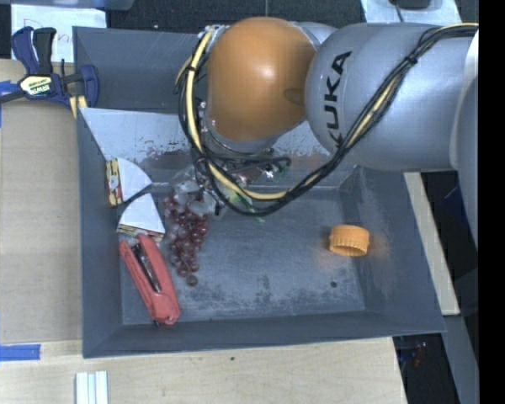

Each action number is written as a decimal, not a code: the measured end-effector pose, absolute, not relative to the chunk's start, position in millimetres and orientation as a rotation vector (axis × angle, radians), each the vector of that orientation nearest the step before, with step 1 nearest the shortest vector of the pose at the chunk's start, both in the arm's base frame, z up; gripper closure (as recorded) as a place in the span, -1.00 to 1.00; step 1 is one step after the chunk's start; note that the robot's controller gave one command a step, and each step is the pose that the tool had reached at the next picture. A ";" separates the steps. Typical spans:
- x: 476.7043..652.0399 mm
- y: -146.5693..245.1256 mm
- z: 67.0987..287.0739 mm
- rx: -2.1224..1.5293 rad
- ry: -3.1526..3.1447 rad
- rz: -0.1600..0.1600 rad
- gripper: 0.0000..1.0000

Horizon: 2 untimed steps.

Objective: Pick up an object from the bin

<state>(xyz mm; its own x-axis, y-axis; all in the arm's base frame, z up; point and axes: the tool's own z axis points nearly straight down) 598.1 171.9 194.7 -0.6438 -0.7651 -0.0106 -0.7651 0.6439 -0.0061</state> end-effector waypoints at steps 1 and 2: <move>604.2 183.4 185.1 -1.380 2.791 -0.006 1.00; 591.6 198.0 166.9 -1.514 2.741 -0.002 1.00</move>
Offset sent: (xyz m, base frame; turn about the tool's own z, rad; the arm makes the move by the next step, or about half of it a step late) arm -0.0161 0.0478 0.0250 -0.2615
